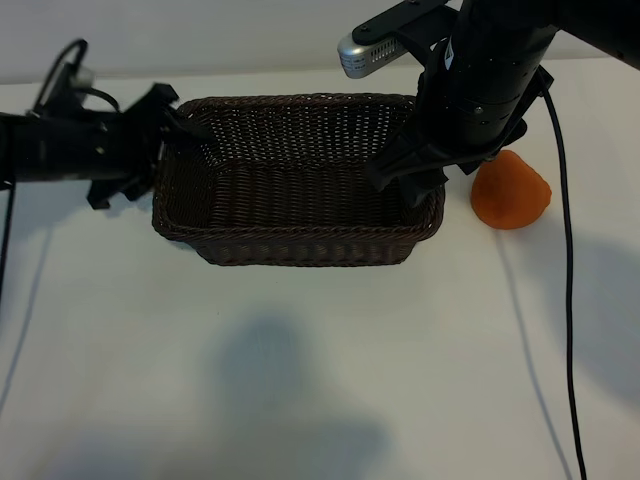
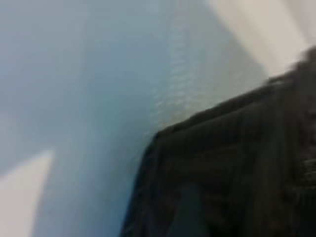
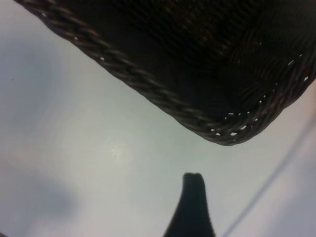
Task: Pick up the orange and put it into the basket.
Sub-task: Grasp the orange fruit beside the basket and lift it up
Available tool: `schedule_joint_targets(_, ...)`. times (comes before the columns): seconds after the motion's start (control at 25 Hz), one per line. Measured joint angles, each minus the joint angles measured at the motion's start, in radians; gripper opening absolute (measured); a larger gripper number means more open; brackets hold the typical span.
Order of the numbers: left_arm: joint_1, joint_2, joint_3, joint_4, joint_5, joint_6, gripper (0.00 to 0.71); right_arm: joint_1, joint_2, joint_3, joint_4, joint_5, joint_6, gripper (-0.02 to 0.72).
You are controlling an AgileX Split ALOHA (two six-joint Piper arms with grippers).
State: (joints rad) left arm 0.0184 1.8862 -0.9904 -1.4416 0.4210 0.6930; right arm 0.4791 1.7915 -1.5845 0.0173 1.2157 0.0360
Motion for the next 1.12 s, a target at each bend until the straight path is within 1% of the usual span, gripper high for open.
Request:
schedule_joint_targets(0.12, 0.011, -0.056, 0.0, 0.079, 0.005, -0.039, 0.637, 0.0, 0.0, 0.0, 0.0, 0.0, 0.0, 0.57)
schedule_joint_targets(0.28, 0.05, -0.113, 0.0, 0.241, 0.029, -0.14, 0.635, 0.0, 0.0, 0.0, 0.0, 0.0, 0.0, 0.57)
schedule_joint_targets(0.4, 0.075, -0.154, 0.0, 0.34, 0.083, -0.184, 0.628, 0.0, 0.0, 0.0, 0.0, 0.0, 0.0, 0.57)
schedule_joint_targets(0.52, 0.083, -0.188, -0.003, 0.409, 0.136, -0.194, 0.617, 0.0, 0.0, 0.0, 0.0, 0.0, 0.0, 0.57)
schedule_joint_targets(0.64, 0.083, -0.194, -0.028, 0.453, 0.228, -0.195, 0.609, 0.0, 0.0, 0.0, 0.0, 0.0, 0.0, 0.57)
schedule_joint_targets(0.76, 0.083, -0.194, -0.059, 0.471, 0.302, -0.196, 0.603, 0.0, 0.0, 0.0, 0.0, 0.0, 0.0, 0.57)
schedule_joint_targets(0.92, 0.083, -0.194, -0.081, 0.475, 0.332, -0.193, 0.598, 0.0, 0.0, 0.0, 0.0, 0.0, 0.007, 0.57)
schedule_joint_targets(1.12, 0.083, -0.195, -0.084, 0.474, 0.341, -0.156, 0.596, 0.0, 0.0, 0.0, -0.007, 0.0, 0.008, 0.57)
